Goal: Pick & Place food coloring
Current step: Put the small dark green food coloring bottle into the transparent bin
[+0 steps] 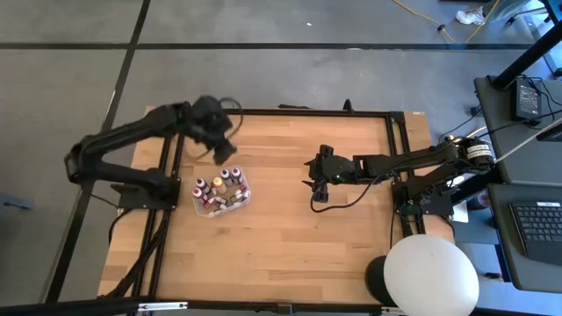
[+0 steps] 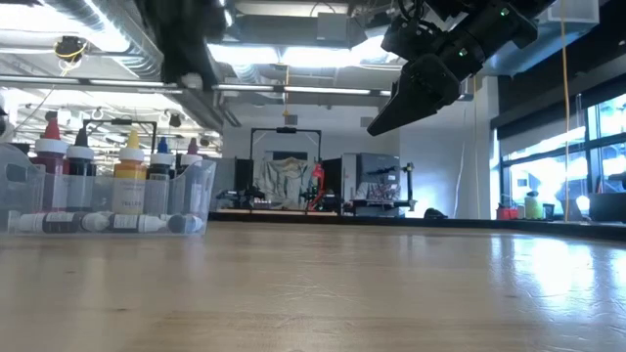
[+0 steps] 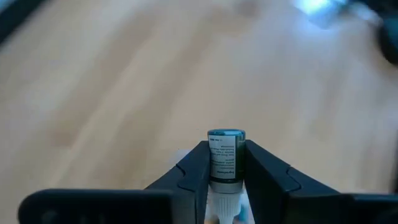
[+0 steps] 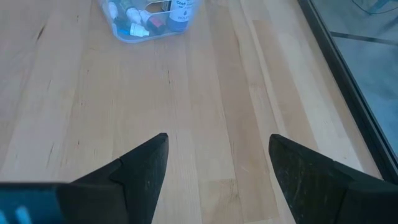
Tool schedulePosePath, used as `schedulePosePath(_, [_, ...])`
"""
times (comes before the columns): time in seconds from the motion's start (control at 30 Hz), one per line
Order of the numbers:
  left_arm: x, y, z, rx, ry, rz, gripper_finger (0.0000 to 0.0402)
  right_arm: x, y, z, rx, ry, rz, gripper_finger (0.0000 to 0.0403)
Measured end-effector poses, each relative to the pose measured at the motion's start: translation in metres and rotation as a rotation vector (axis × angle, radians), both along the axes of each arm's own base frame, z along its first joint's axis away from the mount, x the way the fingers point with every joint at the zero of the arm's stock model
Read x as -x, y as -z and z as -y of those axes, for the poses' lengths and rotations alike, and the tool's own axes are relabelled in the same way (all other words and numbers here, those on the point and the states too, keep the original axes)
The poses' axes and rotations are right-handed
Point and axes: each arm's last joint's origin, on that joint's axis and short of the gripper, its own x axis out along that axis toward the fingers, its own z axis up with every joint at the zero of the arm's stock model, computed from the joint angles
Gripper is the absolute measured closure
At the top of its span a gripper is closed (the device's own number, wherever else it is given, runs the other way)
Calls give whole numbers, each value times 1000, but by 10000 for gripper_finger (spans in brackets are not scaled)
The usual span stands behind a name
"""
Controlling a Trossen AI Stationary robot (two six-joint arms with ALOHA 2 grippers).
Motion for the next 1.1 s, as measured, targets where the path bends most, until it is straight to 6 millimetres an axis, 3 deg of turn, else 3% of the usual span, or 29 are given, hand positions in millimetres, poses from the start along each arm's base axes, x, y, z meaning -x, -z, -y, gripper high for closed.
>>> schedulePosePath(0.27, [-17,-5,87,-44,378,4,321,0,0,0,-3,4,1,123])
schedulePosePath(0.5, [-26,11,136,-240,318,-152,317,0,0,0,-59,49,21,123])
schedulePosePath(0.73, [-41,41,157,-290,171,-320,316,0,0,0,-100,82,35,123])
schedulePosePath(1.1, [-74,102,162,-357,122,-592,315,0,0,-1,-117,64,34,123])
